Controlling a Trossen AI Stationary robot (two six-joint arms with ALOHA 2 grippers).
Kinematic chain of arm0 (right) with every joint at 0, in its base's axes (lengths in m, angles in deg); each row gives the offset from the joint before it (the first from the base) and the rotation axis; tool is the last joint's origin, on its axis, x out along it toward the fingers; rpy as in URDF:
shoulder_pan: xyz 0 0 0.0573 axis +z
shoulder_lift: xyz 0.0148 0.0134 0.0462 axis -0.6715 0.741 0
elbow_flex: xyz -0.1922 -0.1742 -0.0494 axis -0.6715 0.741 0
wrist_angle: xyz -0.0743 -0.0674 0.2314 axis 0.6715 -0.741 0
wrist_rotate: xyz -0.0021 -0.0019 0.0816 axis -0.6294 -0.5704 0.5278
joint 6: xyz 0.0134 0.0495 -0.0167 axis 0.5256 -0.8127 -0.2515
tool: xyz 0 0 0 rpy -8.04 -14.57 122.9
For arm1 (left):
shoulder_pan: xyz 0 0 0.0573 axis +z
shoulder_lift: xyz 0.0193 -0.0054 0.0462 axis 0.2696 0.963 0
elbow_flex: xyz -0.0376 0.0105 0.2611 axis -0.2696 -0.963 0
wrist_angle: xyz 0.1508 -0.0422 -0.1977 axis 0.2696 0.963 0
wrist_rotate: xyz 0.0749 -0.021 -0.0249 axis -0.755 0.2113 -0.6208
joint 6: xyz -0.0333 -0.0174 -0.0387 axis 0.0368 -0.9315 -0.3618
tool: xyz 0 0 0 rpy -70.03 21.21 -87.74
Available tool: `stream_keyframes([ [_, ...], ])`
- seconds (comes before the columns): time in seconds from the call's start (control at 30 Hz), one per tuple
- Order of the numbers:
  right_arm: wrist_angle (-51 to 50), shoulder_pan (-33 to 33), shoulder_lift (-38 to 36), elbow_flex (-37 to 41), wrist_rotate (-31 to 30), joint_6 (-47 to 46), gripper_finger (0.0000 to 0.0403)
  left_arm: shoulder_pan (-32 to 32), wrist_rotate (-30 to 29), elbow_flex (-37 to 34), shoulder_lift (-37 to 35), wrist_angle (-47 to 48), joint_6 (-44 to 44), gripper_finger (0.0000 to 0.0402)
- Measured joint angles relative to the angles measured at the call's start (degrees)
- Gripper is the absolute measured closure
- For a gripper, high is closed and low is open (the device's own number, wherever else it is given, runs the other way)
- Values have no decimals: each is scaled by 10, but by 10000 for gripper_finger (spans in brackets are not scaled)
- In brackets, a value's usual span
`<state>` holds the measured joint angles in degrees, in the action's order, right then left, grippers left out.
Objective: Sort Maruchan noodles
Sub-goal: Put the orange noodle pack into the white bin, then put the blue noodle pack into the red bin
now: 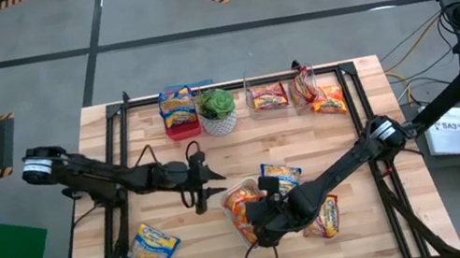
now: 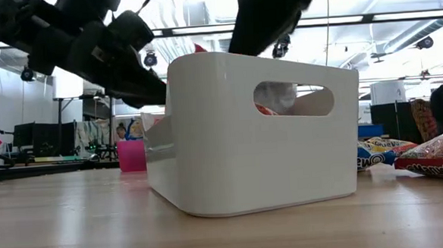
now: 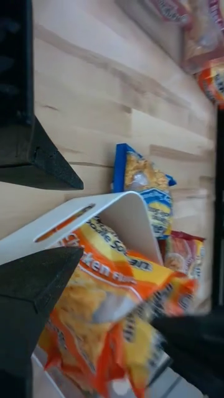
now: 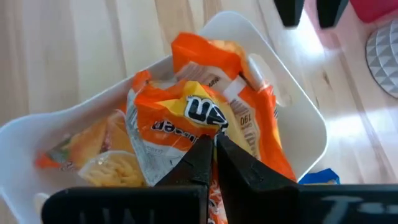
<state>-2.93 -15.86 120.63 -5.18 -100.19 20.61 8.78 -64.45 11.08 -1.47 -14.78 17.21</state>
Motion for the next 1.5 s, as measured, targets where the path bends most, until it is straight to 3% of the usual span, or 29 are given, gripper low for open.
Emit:
stream_keyframes([
  [0.17, 3, -1, 3, 3, -11, -25, 365, -6, 0, 0, -22, 9, 0, 261],
  [0.47, -2, -1, -5, -3, -6, -41, 249, -20, 0, 0, -57, 31, 0, 261],
  [0.67, -15, 2, -39, -4, 7, -42, 205, -23, 0, 0, -92, 45, 0, 261],
  [1.13, -79, 10, -106, 49, -74, 29, 211, -24, 0, 3, -144, 55, 37, 261],
  [1.3, -73, 10, -170, 115, -86, 34, 212, -24, -2, 3, -161, 56, 60, 261],
  [1.5, 16, -5, -287, 245, -87, 34, 211, -22, -6, 29, -173, 72, 91, 261],
])
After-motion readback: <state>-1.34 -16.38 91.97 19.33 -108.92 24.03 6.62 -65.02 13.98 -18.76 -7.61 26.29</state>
